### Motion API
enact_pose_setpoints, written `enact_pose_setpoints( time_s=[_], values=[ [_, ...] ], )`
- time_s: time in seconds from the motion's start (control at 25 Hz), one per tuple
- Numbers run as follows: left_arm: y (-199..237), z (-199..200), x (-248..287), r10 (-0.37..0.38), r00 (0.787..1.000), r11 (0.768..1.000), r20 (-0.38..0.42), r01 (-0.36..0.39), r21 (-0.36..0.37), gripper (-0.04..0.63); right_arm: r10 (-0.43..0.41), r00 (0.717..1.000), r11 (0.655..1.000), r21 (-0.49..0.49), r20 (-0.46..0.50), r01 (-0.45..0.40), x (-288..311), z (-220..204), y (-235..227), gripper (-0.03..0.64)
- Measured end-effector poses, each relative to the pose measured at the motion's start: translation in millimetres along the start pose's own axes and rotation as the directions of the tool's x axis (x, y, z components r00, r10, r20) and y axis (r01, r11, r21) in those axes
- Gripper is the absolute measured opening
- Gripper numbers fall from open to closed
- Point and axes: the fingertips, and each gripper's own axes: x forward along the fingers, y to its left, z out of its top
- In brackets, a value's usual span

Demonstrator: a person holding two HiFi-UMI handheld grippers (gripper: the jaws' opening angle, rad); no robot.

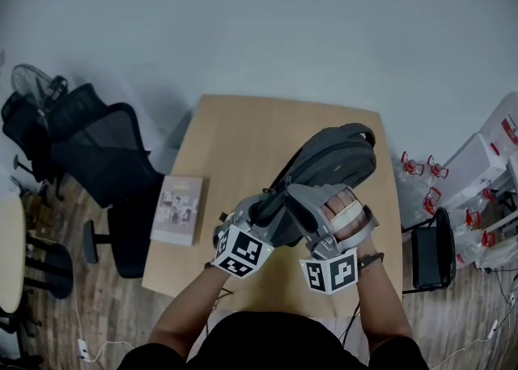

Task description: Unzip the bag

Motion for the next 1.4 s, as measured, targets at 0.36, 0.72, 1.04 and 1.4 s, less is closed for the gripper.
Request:
enact_pose_setpoints(
  time_s=[0.36,0.72,1.04,1.4],
  values=[
    [-7,0,-3,0.012,1.0,1.0,-0.001,-0.012,0.022,0.107,-0.022,1.0,1.0,-0.009,0.017,0.022,-9,4,-5,0.092],
    [-9,1,-1,0.014,1.0,1.0,-0.005,-0.014,0.025,0.109,-0.008,1.0,1.0,-0.027,-0.007,0.007,-7,1,-4,0.092],
    [-9,0,-4,0.014,1.0,0.999,0.001,-0.014,0.032,0.107,-0.015,1.0,0.998,-0.061,-0.016,0.014,-9,-1,-7,0.029],
    [-11,1,-4,0.012,1.0,0.999,0.008,-0.012,0.044,0.109,-0.001,1.0,1.0,0.013,-0.025,0.002,-10,-3,-11,0.021]
  ],
)
